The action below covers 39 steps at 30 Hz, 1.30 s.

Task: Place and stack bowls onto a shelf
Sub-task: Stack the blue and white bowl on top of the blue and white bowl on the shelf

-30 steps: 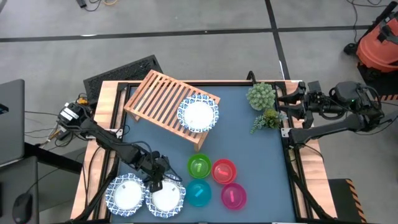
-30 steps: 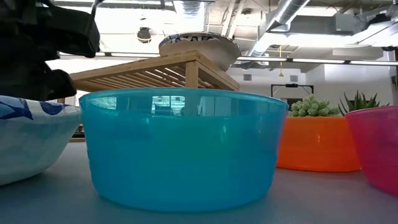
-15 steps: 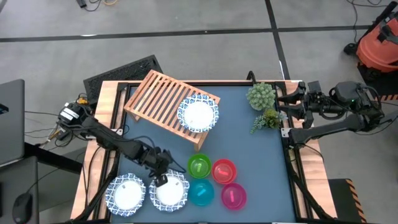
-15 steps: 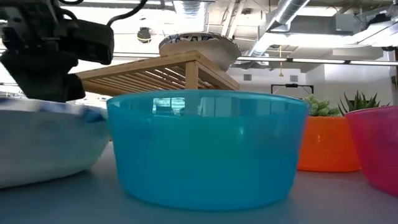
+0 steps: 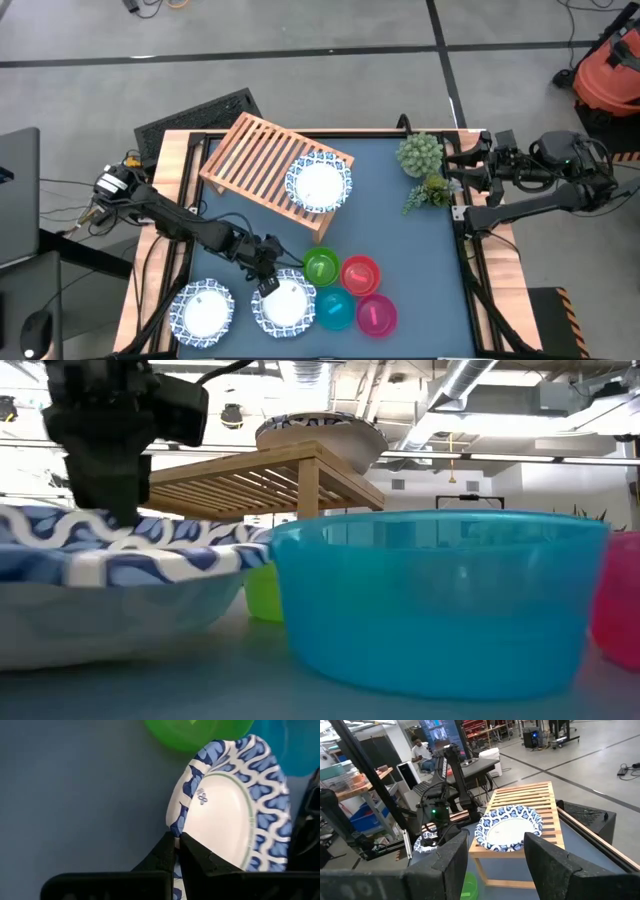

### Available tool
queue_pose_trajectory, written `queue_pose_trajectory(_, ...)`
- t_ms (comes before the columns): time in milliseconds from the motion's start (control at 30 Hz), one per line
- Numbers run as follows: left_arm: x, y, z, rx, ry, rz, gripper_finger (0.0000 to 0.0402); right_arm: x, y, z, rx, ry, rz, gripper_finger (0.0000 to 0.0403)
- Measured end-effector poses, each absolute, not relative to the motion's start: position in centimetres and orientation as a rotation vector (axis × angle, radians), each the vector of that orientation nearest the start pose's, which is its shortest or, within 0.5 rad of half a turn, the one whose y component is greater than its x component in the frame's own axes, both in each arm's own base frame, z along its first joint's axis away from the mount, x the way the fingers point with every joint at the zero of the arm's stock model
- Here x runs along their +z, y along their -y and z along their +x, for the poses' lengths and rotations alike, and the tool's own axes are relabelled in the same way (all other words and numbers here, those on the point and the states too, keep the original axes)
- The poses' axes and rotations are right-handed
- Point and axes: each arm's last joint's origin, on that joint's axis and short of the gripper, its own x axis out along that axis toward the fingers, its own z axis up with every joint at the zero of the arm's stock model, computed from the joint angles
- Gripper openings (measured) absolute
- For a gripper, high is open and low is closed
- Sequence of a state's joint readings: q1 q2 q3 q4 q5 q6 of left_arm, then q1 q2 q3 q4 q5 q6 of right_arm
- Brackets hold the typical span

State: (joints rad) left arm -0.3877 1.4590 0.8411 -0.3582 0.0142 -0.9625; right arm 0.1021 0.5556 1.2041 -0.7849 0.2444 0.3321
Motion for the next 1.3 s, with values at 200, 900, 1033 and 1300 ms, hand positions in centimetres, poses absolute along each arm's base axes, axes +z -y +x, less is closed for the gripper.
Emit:
queue_pose_trajectory(200,21.0,10.1,26.1,0.143,-1.068,-0.690,0.0000,42.5,0.2,5.0,-0.180,-0.107,0.305,0.0218)
queue_pose_trajectory(900,32.8,7.0,21.2,0.149,-0.613,-0.902,0.0000,42.5,0.2,5.0,-0.182,-0.108,0.306,0.0218)
queue_pose_trajectory(1033,36.1,6.0,20.4,0.161,-0.377,-1.000,0.0000,42.5,0.2,5.0,-0.183,-0.108,0.306,0.0218)
queue_pose_trajectory(1300,41.9,3.6,19.6,0.278,-0.052,-0.939,0.0000,42.5,0.2,5.0,-0.183,-0.112,0.306,0.0218)
